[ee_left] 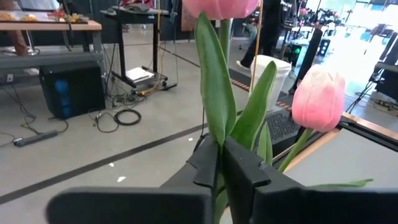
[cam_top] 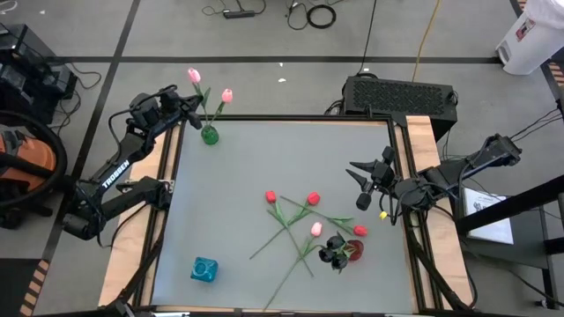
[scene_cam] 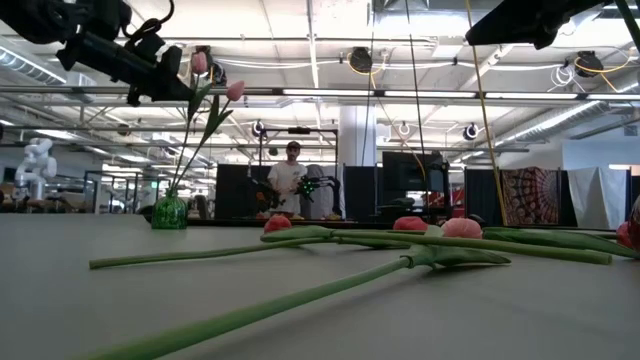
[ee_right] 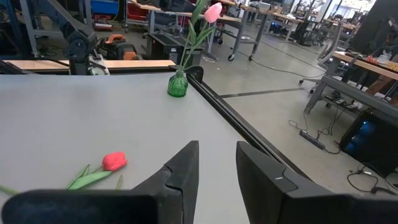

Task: Sort flowers into vase by color
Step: Put the left pink flower into the green vase, then put the right red flower into the blue vase

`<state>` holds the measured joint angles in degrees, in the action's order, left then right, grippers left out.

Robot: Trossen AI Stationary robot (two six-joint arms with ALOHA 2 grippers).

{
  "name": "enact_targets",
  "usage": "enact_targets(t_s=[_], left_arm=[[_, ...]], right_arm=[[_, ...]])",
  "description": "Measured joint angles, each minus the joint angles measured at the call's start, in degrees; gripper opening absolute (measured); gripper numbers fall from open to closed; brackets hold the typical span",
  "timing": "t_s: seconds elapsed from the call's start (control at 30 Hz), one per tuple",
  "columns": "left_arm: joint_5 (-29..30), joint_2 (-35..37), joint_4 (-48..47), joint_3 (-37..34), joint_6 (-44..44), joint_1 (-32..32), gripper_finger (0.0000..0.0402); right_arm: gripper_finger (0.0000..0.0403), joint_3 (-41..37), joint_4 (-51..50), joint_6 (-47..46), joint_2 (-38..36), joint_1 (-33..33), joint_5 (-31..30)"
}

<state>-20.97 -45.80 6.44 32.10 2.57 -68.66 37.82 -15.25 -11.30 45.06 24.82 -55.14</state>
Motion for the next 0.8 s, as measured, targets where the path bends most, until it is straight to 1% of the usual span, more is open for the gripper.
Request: enact_targets(t_s=[0.17, 0.3, 0.53, 0.8], left_arm=[[0.2, 0.0, -1.8, 0.0, 0.0, 0.0, 0.0075], [0.3, 0.1, -4.3, 0.0, -0.3, 0.0, 0.0095], [0.4, 1.7, -10.2, 0.0, -2.9, 0.0, 0.01], [0.4, 6.3, -20.2, 0.0, -3.3, 0.0, 0.0101]], right_arm=[[0.0098, 0.0, 0.0, 0.0, 0.0, 0.0, 0.0], [0.0098, 0.0, 0.0, 0.0, 0.0, 0.0, 0.0], [0.0098, 0.0, 0.0, 0.0, 0.0, 0.0, 0.0], [0.0098, 0.0, 0.0, 0.0, 0.0, 0.0, 0.0]])
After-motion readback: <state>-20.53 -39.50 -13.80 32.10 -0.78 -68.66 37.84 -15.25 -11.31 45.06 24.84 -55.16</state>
